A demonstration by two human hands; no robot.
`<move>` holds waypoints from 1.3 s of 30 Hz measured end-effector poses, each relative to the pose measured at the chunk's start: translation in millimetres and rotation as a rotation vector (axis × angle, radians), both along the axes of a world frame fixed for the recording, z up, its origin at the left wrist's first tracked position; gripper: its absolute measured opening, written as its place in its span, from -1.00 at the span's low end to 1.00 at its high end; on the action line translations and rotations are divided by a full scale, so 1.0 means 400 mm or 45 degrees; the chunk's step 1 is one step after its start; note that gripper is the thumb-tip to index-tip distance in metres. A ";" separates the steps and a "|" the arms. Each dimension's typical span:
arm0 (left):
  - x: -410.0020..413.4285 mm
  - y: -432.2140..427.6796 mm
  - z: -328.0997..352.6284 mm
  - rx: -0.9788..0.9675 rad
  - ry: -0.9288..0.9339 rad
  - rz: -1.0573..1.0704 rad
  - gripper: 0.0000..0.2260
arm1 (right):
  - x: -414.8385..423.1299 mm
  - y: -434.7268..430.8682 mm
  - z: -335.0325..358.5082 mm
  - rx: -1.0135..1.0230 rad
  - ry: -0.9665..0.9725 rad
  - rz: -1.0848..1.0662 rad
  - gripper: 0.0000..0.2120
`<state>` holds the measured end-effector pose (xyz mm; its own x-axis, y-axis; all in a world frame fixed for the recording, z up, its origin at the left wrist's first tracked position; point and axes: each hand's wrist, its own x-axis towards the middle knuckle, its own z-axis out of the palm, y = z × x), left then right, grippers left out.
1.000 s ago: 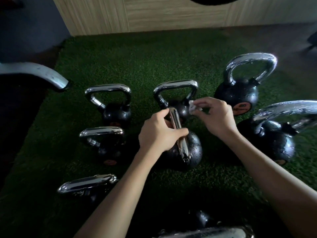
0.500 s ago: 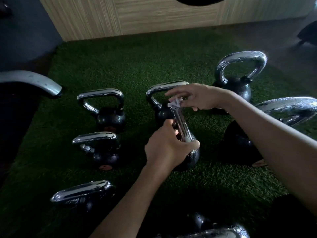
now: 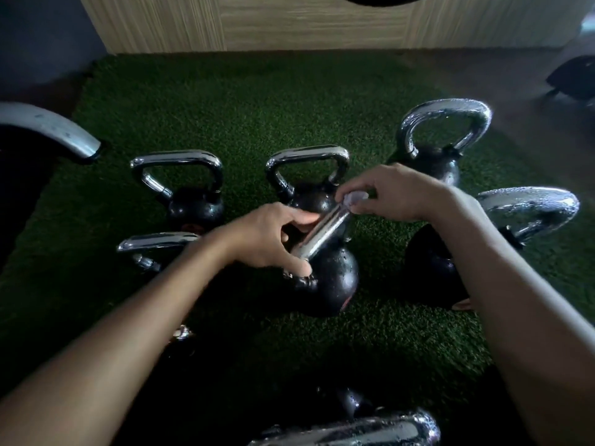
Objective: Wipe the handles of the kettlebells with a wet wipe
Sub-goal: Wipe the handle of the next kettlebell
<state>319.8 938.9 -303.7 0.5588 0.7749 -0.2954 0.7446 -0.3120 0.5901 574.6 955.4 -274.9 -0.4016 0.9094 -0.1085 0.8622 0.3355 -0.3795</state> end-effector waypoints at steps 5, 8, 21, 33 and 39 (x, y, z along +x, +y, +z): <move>0.016 0.085 0.084 0.055 0.212 -0.369 -0.19 | 0.014 -0.107 -0.056 0.195 0.101 -0.193 -0.90; 0.007 0.096 0.084 0.075 0.160 -0.366 -0.29 | 0.005 -0.130 -0.066 0.245 0.109 -0.247 -0.96; -0.052 0.066 0.037 0.218 -0.043 -0.173 -0.59 | -0.028 -0.224 -0.113 0.434 0.208 -0.466 -0.87; -0.060 0.013 -0.008 0.364 -0.216 0.020 -0.64 | -0.043 -0.226 -0.132 0.446 0.265 -0.613 -0.75; -0.050 0.019 0.003 0.365 -0.118 -0.001 -0.64 | -0.054 -0.226 -0.141 0.443 0.308 -0.634 -0.73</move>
<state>299.9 946.7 -302.6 0.5740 0.8188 -0.0119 0.6911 -0.4766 0.5433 553.1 865.1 -331.4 0.1007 0.9586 0.2662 0.8501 0.0561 -0.5237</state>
